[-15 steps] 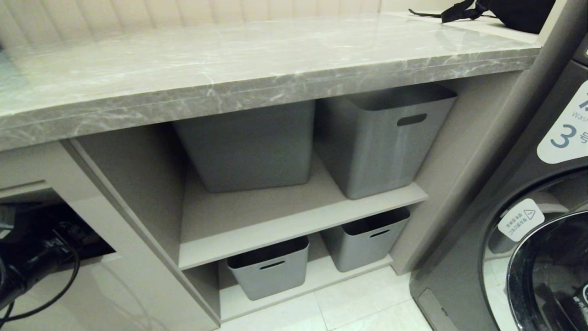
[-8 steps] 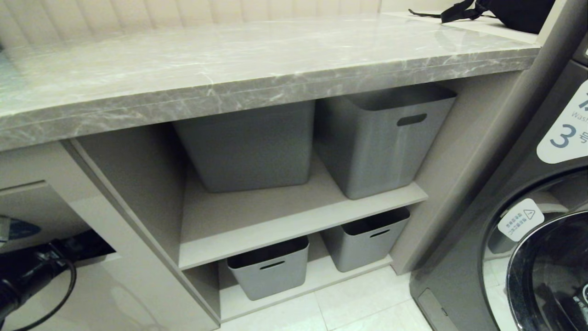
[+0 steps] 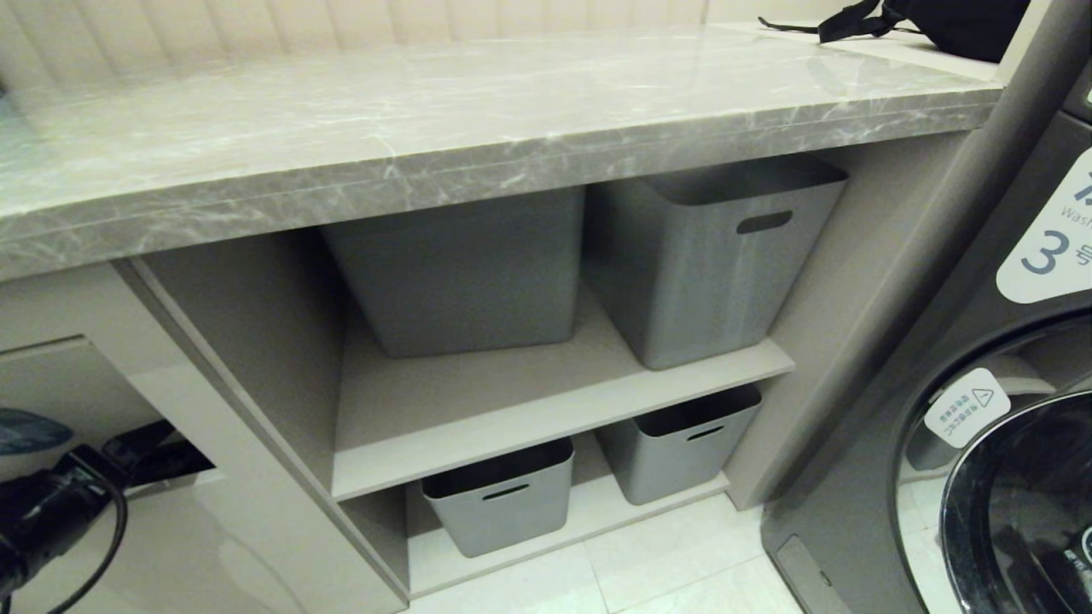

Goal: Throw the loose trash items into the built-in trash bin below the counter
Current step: Put the garbage in the trash can

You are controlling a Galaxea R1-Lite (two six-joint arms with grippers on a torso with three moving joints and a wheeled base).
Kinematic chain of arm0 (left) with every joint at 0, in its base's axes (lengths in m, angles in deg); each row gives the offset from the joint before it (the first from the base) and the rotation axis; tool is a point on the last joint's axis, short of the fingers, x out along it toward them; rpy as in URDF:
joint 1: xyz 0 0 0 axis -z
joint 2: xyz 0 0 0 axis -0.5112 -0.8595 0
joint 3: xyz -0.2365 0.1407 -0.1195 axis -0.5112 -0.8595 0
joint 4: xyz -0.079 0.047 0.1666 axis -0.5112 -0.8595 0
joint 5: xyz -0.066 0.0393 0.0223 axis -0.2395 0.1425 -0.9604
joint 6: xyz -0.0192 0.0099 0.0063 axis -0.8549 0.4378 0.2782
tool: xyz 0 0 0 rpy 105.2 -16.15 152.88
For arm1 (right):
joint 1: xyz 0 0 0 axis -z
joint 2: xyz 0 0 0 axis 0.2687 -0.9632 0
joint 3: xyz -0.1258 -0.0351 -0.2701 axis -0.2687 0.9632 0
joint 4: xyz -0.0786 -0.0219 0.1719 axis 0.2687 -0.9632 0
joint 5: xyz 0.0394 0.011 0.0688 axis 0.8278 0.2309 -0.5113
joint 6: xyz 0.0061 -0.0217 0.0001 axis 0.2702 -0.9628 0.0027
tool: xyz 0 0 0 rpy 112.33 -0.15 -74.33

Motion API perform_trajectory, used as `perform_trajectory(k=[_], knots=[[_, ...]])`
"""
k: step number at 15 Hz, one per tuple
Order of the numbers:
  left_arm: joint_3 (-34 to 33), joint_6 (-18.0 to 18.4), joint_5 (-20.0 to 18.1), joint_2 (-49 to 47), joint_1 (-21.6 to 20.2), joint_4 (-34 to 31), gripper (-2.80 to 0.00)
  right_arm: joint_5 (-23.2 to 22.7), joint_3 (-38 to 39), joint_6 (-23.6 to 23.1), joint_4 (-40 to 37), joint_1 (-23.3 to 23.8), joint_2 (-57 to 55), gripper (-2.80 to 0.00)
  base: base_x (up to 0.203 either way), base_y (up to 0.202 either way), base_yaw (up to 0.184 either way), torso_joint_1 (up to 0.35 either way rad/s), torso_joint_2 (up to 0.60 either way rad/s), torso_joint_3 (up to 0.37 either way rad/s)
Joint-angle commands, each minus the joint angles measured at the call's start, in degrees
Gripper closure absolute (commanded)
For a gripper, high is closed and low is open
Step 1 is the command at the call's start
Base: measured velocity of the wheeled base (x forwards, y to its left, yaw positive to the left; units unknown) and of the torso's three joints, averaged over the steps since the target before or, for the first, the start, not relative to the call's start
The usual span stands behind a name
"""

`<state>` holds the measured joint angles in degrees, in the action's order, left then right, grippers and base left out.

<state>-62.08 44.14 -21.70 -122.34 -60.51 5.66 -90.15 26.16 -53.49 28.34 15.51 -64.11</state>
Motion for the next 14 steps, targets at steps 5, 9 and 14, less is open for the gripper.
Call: perform_trajectory(k=[5,9,14], knots=[[-4.2,0.0,3.7,3.5,-0.6,0.4,-2.80,0.0,0.0,0.0,-0.1,0.0,0.0,0.00,0.000,0.000,0.000,0.000,0.00,0.000],[-8.2,0.1,4.7,9.1,-0.6,0.2,-2.80,0.0,0.0,0.0,-0.1,0.0,0.0,0.00,0.000,0.000,0.000,0.000,0.00,0.000],[-9.8,3.1,7.6,19.4,-0.6,-2.2,0.00,0.0,0.0,0.0,-0.1,0.0,-0.1,0.00,0.000,0.000,0.000,0.000,0.00,0.000]])
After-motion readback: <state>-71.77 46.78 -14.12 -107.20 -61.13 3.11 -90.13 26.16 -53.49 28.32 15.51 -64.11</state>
